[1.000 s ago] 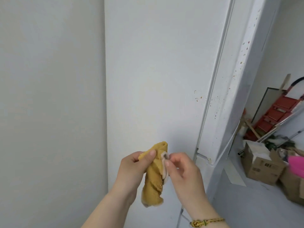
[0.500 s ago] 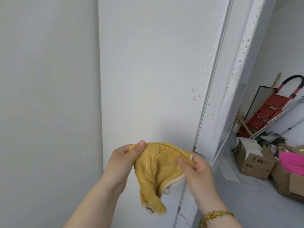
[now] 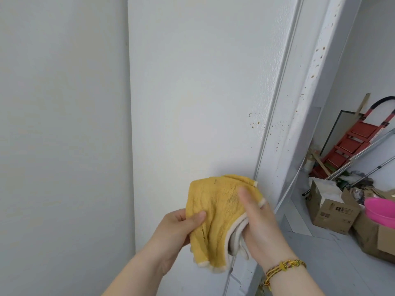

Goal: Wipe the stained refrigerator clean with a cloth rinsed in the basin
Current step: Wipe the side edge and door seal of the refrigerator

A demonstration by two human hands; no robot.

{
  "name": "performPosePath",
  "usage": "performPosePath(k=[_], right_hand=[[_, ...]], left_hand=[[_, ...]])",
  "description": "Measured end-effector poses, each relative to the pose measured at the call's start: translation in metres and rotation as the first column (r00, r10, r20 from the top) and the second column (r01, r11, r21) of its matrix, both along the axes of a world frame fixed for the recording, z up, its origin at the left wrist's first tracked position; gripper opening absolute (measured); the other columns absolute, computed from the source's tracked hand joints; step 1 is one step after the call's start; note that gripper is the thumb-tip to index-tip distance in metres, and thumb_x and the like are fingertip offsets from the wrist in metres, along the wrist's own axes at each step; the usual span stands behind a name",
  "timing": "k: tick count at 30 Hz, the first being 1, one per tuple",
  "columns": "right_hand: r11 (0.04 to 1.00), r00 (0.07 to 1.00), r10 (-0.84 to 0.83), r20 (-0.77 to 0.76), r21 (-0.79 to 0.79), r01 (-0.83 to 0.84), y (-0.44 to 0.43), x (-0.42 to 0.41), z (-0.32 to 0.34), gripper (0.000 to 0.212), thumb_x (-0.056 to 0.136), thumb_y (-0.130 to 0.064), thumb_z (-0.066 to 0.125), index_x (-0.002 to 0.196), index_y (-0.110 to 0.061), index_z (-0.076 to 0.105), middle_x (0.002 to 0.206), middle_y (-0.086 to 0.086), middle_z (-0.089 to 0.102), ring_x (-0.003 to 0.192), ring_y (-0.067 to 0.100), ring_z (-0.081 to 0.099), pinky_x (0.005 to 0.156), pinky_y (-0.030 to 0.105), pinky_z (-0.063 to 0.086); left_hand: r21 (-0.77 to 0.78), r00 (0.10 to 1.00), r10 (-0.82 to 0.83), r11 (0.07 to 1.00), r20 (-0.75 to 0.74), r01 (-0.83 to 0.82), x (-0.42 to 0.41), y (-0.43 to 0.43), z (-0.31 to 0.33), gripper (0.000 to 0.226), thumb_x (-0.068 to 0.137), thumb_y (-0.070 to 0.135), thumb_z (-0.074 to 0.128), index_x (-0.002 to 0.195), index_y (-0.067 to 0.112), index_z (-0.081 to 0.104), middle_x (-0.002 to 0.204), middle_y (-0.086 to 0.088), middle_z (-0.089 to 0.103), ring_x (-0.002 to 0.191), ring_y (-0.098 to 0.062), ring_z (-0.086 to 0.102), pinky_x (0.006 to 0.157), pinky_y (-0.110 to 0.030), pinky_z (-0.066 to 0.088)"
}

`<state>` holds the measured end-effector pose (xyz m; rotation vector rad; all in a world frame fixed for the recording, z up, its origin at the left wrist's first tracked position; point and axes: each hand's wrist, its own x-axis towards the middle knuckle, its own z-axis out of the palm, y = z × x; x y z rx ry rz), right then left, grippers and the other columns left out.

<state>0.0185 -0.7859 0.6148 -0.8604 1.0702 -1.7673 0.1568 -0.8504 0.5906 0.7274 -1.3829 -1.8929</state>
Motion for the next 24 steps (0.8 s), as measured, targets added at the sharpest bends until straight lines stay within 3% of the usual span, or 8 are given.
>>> performPosePath(k=[2, 5, 11, 14, 16, 19, 22, 24], right_hand=[[0.977, 0.964, 0.172, -0.201, 0.163, -0.14, 0.005, 0.005, -0.008, 0.044, 0.065, -0.025, 0.08, 0.103, -0.009, 0.065, 0.099, 0.008, 0.072, 0.094, 0.024, 0.067, 0.077, 0.034, 0.057], [0.956, 0.924, 0.139, -0.356, 0.291, -0.032, 0.011, 0.005, -0.012, 0.019, 0.071, -0.009, 0.071, 0.089, -0.014, 0.067, 0.091, 0.004, 0.071, 0.088, 0.021, 0.068, 0.076, 0.033, 0.056], [0.972, 0.996, 0.058, -0.066, 0.233, -0.042, 0.018, -0.014, -0.003, 0.016, 0.087, -0.001, 0.051, 0.09, -0.01, 0.063, 0.082, 0.006, 0.072, 0.082, 0.026, 0.067, 0.074, 0.035, 0.053], [0.967, 0.977, 0.214, 0.025, 0.14, -0.215, 0.022, -0.017, -0.004, 0.028, 0.066, -0.01, 0.076, 0.092, -0.006, 0.069, 0.087, 0.01, 0.073, 0.08, 0.023, 0.07, 0.065, 0.031, 0.057], [0.956, 0.957, 0.29, -0.009, 0.05, -0.289, 0.024, -0.02, -0.002, 0.049, 0.037, -0.021, 0.093, 0.082, -0.008, 0.076, 0.088, 0.01, 0.073, 0.08, 0.022, 0.071, 0.064, 0.028, 0.057], [0.958, 0.954, 0.286, -0.091, -0.007, -0.287, 0.025, -0.028, 0.001, 0.05, 0.027, -0.029, 0.095, 0.071, -0.015, 0.077, 0.09, 0.006, 0.074, 0.08, 0.019, 0.07, 0.059, 0.031, 0.056], [0.948, 0.94, 0.318, -0.12, 0.024, -0.318, 0.03, -0.032, 0.009, 0.042, 0.031, -0.026, 0.092, 0.069, -0.015, 0.077, 0.102, 0.004, 0.072, 0.096, 0.018, 0.068, 0.068, 0.032, 0.057], [0.926, 0.917, 0.377, -0.131, 0.04, -0.375, 0.035, -0.032, 0.017, 0.034, 0.043, -0.022, 0.082, 0.076, -0.015, 0.077, 0.11, 0.003, 0.069, 0.106, 0.019, 0.063, 0.076, 0.031, 0.055]], left_hand=[[-0.04, 0.999, 0.046, 0.998, -0.015, -0.047, 0.001, -0.004, 0.004, 0.024, 0.067, 0.025, 0.063, 0.077, 0.004, 0.067, 0.073, -0.011, 0.069, 0.063, -0.019, 0.064, 0.059, -0.024, 0.053], [-0.136, 0.997, 0.077, 0.988, 0.014, -0.074, 0.01, -0.011, 0.014, 0.015, 0.078, 0.018, 0.061, 0.078, 0.004, 0.066, 0.072, -0.007, 0.07, 0.063, -0.017, 0.064, 0.057, -0.023, 0.052], [-0.189, 1.0, -0.002, 0.982, 0.024, 0.006, 0.023, -0.02, 0.018, 0.011, 0.081, 0.014, 0.057, 0.078, 0.008, 0.066, 0.066, 0.0, 0.07, 0.058, -0.01, 0.065, 0.049, -0.019, 0.05], [-0.056, 0.988, -0.095, 0.994, -0.12, 0.089, 0.026, -0.025, 0.015, 0.019, 0.068, 0.016, 0.063, 0.084, 0.007, 0.068, 0.075, -0.007, 0.072, 0.064, -0.016, 0.068, 0.055, -0.024, 0.056], [-0.003, 0.95, -0.188, 0.981, -0.25, 0.193, 0.03, -0.029, 0.015, 0.031, 0.055, 0.014, 0.081, 0.083, 0.004, 0.072, 0.08, -0.012, 0.072, 0.068, -0.02, 0.07, 0.057, -0.028, 0.057], [-0.031, 0.905, -0.351, 0.935, -0.239, 0.354, 0.033, -0.039, 0.012, 0.052, 0.034, 0.018, 0.092, 0.082, 0.007, 0.075, 0.083, -0.016, 0.069, 0.07, -0.023, 0.068, 0.062, -0.031, 0.058], [-0.002, 0.808, -0.496, 0.853, -0.316, 0.523, 0.035, -0.045, 0.019, 0.05, 0.053, 0.025, 0.083, 0.097, 0.004, 0.071, 0.097, -0.018, 0.059, 0.08, -0.027, 0.062, 0.071, -0.034, 0.054], [-0.007, 0.806, -0.501, 0.85, -0.317, 0.526, 0.034, -0.042, 0.03, 0.042, 0.065, 0.04, 0.076, 0.092, 0.007, 0.073, 0.089, -0.014, 0.068, 0.075, -0.022, 0.067, 0.068, -0.031, 0.055]])
